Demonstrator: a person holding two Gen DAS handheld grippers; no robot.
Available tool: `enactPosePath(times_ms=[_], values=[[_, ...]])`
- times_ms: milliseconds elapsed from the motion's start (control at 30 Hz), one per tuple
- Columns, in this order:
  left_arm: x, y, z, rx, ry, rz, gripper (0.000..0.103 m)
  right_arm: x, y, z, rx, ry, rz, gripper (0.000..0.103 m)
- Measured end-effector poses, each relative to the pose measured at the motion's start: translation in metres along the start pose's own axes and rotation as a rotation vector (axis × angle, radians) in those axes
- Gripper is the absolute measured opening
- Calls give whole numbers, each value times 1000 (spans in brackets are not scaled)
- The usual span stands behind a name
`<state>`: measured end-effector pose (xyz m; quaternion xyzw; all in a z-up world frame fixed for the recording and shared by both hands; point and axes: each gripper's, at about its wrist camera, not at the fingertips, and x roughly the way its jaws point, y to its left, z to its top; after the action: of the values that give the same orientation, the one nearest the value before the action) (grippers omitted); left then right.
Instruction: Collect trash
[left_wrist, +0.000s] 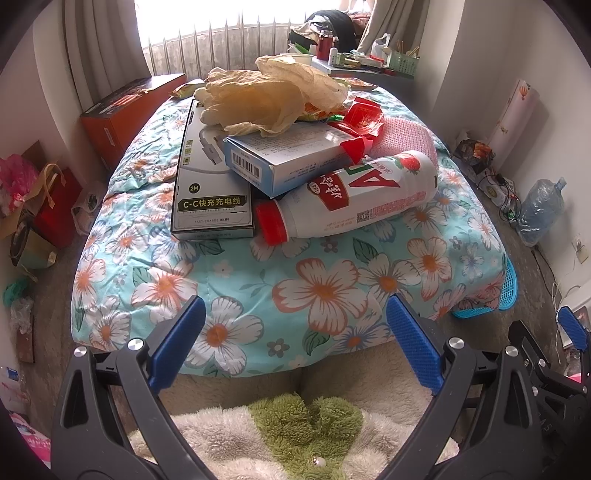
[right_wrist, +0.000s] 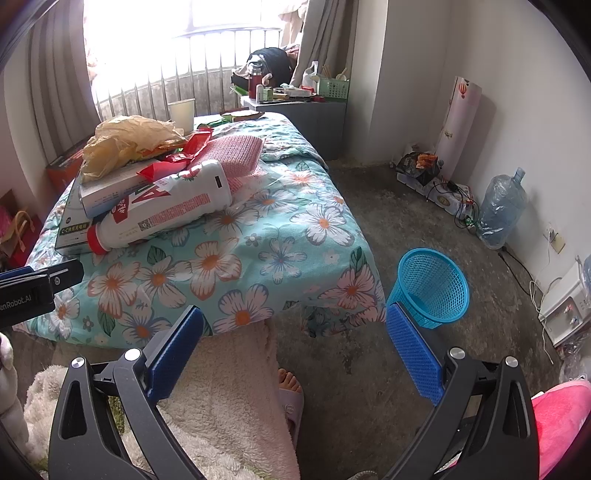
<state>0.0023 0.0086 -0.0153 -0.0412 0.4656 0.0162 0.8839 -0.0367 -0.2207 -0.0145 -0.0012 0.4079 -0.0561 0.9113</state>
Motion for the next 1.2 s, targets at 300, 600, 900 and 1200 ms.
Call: enactPosePath(times_ms=[300, 600, 900, 1200], values=[[5, 17, 12, 15, -89, -81, 94, 5, -3, 23, 65, -47, 29, 97], [-7, 38, 37, 91, -316, -272, 94, 30, -12, 67, 243, -34, 248, 97], [-6, 77, 99, 33, -408, -272, 94, 46, 14, 106, 232, -47, 347, 92], [12, 71, 161, 332, -404, -301, 94, 68, 17, 123, 250, -16, 360, 92]])
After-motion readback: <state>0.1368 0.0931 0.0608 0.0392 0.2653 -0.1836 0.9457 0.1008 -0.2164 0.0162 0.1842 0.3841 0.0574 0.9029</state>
